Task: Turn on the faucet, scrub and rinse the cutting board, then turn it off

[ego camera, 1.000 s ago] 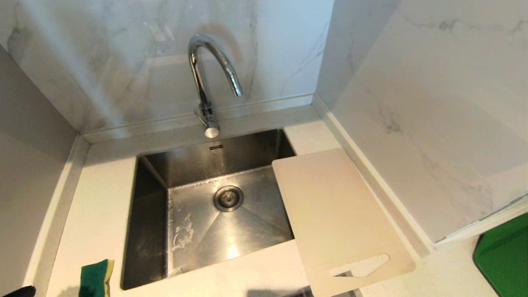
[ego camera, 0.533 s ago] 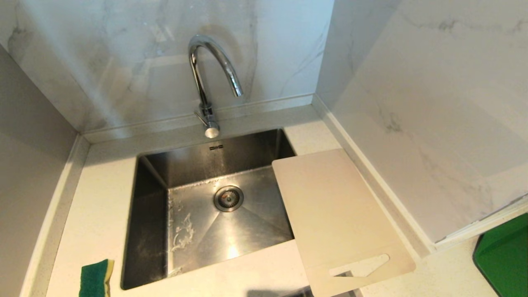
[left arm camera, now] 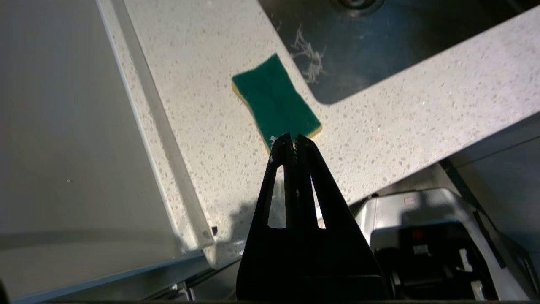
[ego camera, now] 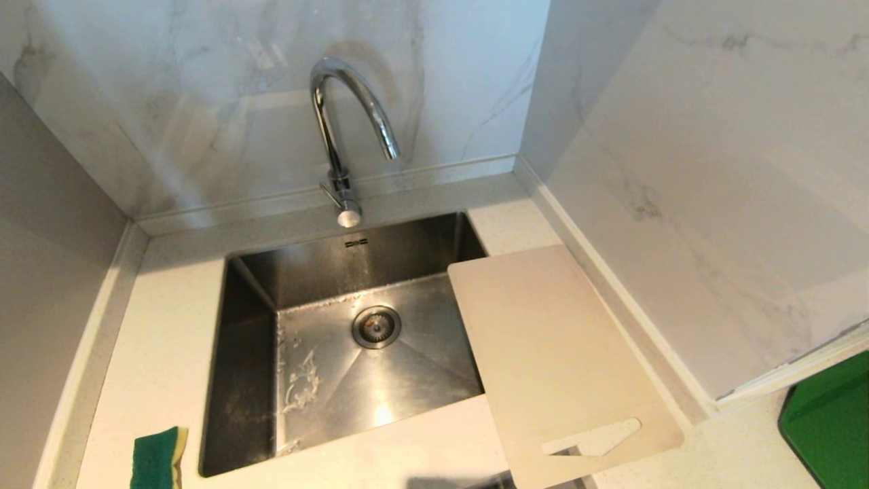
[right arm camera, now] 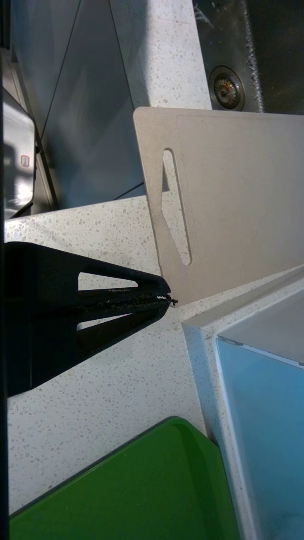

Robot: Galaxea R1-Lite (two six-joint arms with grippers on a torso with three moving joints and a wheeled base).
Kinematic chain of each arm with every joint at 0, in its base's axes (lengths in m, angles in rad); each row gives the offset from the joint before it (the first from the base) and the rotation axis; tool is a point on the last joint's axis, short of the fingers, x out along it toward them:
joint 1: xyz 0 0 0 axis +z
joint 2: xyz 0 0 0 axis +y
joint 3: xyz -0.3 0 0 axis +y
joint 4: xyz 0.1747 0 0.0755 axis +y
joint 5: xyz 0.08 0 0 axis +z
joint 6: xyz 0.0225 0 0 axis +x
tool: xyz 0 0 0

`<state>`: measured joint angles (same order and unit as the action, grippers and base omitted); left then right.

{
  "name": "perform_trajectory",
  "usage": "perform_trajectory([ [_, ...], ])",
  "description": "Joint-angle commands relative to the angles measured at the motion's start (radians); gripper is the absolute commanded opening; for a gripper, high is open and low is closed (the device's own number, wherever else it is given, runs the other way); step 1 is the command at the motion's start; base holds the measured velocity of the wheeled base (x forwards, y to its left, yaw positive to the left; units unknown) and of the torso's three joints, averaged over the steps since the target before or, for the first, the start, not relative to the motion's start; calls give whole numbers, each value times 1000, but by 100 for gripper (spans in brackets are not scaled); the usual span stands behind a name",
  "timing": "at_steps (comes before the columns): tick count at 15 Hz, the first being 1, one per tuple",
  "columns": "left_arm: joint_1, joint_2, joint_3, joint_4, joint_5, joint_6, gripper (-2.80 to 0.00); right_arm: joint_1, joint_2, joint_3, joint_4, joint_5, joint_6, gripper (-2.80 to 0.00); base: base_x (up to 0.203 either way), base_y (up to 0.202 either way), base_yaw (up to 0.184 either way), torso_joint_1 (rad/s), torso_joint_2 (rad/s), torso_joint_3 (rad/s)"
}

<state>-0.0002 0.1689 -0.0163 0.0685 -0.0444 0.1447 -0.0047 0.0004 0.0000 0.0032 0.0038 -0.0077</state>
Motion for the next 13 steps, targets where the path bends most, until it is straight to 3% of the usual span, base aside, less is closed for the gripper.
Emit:
perform_trajectory([
  [1,-7,-126,-5,3,-1,-9,-280,0,0,2,0,1,0,-280,0,0,0,0,0,0],
  [3,-5,-177,0,-16,8,-33,-280,0,0,2,0,1,2,-280,0,0,0,0,0,0],
  [5,-4,-169,8,-53,47,-147,-280,0,0,2,0,1,2,-280,0,0,0,0,0,0],
  [13,-4,-169,13,-65,49,-148,-280,0,-2,2,0,1,0,-280,0,0,0,0,0,0],
])
